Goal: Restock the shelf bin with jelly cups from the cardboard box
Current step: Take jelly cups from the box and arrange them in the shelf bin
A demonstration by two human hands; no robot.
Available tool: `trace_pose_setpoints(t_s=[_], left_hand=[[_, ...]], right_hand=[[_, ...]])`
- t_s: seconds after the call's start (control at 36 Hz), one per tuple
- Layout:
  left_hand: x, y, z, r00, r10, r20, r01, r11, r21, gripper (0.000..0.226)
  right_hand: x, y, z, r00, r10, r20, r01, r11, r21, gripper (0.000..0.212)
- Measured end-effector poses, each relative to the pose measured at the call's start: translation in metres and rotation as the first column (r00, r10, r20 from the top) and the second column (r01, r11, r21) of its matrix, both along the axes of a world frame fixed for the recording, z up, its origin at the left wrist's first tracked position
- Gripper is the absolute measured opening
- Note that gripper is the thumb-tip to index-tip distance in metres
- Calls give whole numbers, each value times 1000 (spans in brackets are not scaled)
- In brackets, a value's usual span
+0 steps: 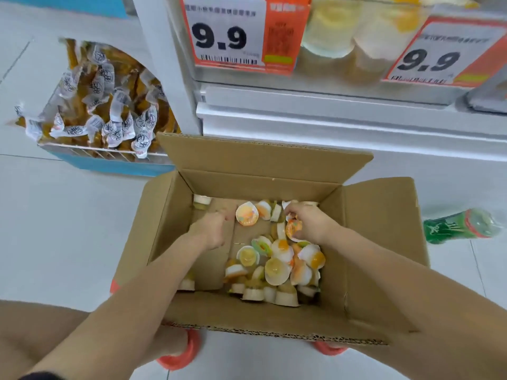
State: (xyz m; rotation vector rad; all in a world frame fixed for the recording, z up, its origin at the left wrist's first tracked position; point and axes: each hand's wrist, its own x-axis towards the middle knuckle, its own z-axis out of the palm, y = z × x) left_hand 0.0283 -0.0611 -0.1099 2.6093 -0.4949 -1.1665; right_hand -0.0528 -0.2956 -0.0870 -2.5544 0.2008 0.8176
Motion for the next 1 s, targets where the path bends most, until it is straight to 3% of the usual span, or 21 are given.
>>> trace_pose_setpoints(t_s=[0.14, 0.25, 0.31, 0.42, 0.61, 0.83, 1.0], left_hand=[[5, -9, -32, 999, 11, 41, -11, 1000, 10, 66], [8, -24, -66, 999, -1, 44, 4, 997, -73, 85], [12, -31, -80, 999, -14, 45, 19, 995, -101, 89], [21, -47, -82, 998, -25, 61, 33, 991, -128, 76], [30, -48, -85, 993, -79, 85, 90, 988, -127, 67], [25, -49, -79, 992, -55, 115, 77, 978, -194, 60], [22, -50, -36, 987, 158, 28, -138, 923, -359, 58]], right_hand=[[5, -8, -38, 995, -84, -54, 79, 993, -89, 36], [2, -16, -47, 1000, -30, -2, 30, 995, -92, 51], [2, -23, -49, 994, -101, 48, 107, 983, -150, 61], [8, -27, -54, 992, -121, 22, 122, 947, -297, 71], [16, -25, -60, 966, -258, 10, 249, 917, -311, 65], [5, -21, -50, 912, -403, 72, 408, 909, -82, 70], [0, -16, -21, 847, -498, 186, 476, 867, 151, 55]])
